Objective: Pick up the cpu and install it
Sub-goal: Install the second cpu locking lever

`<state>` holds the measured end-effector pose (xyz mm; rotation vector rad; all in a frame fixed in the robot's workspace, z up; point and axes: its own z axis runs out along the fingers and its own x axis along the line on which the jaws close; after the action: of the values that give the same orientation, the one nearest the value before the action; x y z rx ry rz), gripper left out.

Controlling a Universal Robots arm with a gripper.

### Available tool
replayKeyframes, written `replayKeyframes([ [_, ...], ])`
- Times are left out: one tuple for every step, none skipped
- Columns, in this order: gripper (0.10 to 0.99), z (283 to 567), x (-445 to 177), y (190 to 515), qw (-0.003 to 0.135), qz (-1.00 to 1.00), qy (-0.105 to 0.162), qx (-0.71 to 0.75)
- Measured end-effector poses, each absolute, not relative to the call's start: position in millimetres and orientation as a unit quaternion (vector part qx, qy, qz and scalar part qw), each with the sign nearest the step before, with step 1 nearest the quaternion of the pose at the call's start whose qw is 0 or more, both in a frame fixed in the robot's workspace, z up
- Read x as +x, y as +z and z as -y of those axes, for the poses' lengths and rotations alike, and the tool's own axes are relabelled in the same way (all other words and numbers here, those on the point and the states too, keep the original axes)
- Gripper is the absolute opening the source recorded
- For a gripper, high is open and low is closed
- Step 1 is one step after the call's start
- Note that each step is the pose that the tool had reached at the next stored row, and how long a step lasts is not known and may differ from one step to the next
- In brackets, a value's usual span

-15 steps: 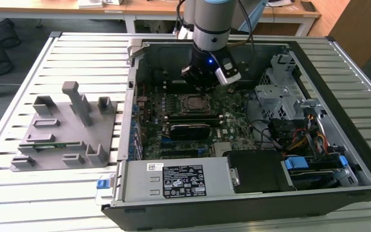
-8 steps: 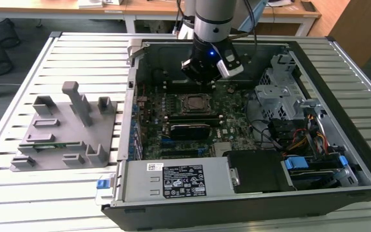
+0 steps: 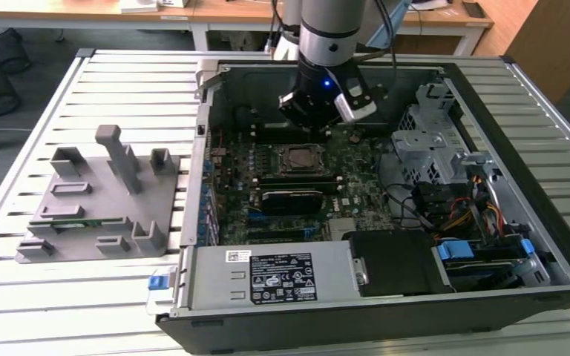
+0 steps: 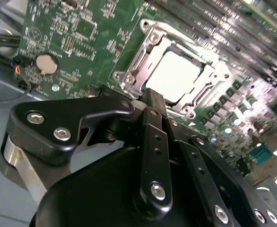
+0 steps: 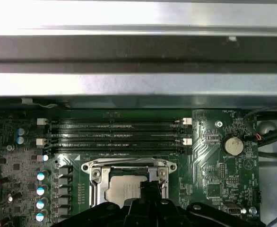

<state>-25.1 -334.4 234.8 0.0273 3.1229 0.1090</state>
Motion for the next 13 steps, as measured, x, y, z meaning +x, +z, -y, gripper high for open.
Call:
replayKeyframes([
  [0.106, 337, -25, 235, 0.008, -0.999, 0.035, 0.009],
  [0.106, 340, -25, 235, 0.008, -0.999, 0.035, 0.009],
  [0.106, 345, -25, 235, 0.008, -0.999, 0.035, 0.009],
  [0.106, 347, -25, 235, 0.008, -0.999, 0.035, 0.009],
  [0.106, 350, -25, 235, 0.008, -0.999, 0.035, 0.009],
  [0.106, 353, -25, 235, 0.008, -0.999, 0.035, 0.009],
  [0.106, 355, -25, 235, 0.008, -0.999, 0.035, 0.009],
  [0.106, 357, -25, 235, 0.008, -0.999, 0.035, 0.009],
  [0.106, 359, -25, 235, 0.008, -0.999, 0.035, 0.009],
  [0.106, 361, -25, 235, 0.008, -0.999, 0.035, 0.009],
  [0.106, 362, -25, 235, 0.008, -0.999, 0.035, 0.009],
  [0.106, 364, -25, 235, 0.008, -0.999, 0.035, 0.009],
  [0.106, 365, -25, 235, 0.008, -0.999, 0.035, 0.009],
])
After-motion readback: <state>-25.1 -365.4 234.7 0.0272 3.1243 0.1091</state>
